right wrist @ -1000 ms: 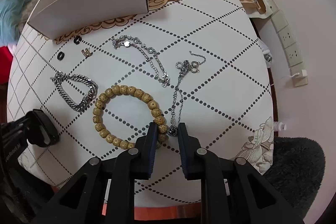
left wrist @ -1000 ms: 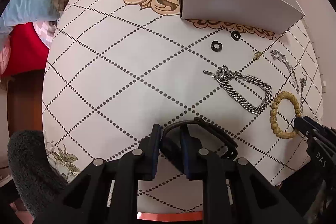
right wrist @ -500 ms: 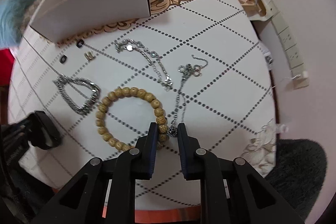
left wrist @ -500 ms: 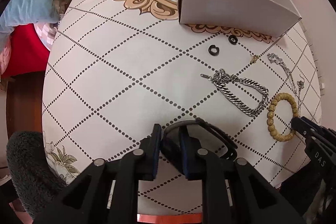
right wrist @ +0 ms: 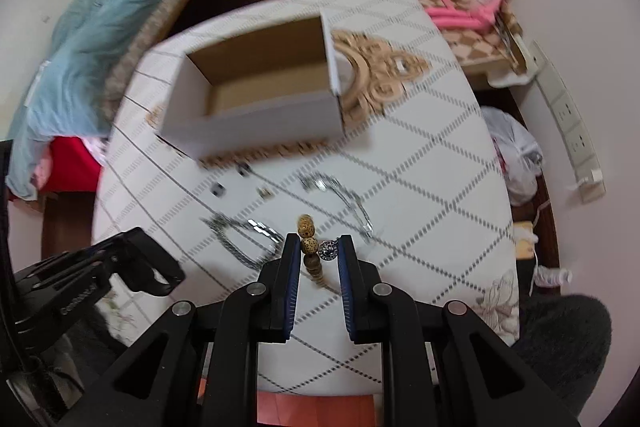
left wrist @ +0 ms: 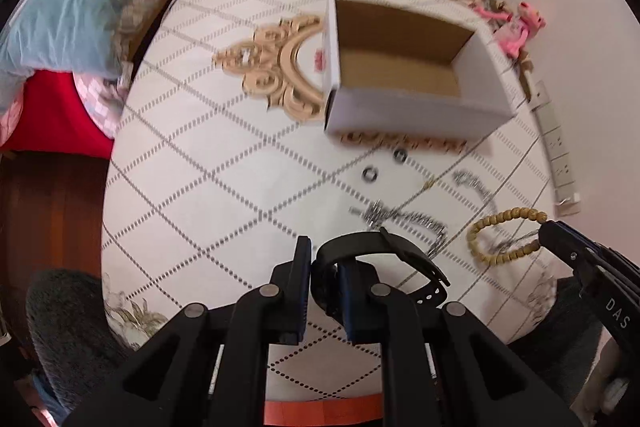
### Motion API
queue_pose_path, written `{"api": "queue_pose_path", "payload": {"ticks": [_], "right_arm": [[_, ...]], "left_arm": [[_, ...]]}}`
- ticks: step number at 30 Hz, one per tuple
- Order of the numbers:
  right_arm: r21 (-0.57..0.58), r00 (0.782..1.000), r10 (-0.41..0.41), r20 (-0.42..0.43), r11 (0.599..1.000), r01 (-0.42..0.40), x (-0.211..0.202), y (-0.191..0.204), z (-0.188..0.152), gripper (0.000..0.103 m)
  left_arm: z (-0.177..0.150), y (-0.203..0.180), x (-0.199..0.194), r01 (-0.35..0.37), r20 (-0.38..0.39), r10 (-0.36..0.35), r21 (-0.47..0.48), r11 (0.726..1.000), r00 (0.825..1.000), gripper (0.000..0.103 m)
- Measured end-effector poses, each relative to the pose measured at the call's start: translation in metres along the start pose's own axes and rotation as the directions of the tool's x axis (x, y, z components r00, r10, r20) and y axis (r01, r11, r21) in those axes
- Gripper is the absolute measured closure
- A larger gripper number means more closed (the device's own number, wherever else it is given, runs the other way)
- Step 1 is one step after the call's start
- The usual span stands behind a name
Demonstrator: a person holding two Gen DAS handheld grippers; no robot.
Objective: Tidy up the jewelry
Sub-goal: 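Carry both items into the white box and open both tools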
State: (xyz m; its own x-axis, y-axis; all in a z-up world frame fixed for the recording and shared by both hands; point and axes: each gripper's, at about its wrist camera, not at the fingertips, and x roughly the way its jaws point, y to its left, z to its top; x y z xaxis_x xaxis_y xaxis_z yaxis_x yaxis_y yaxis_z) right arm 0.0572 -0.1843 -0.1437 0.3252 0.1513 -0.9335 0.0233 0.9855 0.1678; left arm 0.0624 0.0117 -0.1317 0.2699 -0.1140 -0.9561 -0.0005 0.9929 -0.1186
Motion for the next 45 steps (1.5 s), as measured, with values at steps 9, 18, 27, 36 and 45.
{"api": "queue_pose_path", "payload": {"ticks": [9,18,27,36,45], "right_arm": [[-0.066,0.991,0.080,0.109,0.995,-0.073,-0.046,0.018,0.065,0.084],[-0.148,0.991,0.080,0.111,0.987,-0.064,-0.023,0.043,0.153,0.084],[-0.116,0.989,0.120,-0.084,0.985,-0.129,0.055,0.042,0.197,0.083],[-0.092,0.992,0.051,-0.116,0.994,-0.061,0.069,0.018,0.190,0.049],[-0.134,0.990,-0.119,-0.071,0.985,0.109,0.076,0.013,0.154,0.013]], "left_arm": [[0.059,-0.008,-0.036,0.057,0.099,-0.059,0.024,0.998,0.993,0.093],[0.136,-0.013,-0.004,0.057,0.076,-0.061,0.054,0.997,0.995,0.093],[0.181,-0.016,0.044,0.052,-0.034,-0.051,0.044,0.998,0.998,0.081],[0.186,-0.011,0.032,0.001,0.014,-0.001,0.028,1.000,1.000,0.010],[0.153,-0.002,0.042,-0.098,0.058,0.097,0.011,0.995,0.994,0.004]]}}
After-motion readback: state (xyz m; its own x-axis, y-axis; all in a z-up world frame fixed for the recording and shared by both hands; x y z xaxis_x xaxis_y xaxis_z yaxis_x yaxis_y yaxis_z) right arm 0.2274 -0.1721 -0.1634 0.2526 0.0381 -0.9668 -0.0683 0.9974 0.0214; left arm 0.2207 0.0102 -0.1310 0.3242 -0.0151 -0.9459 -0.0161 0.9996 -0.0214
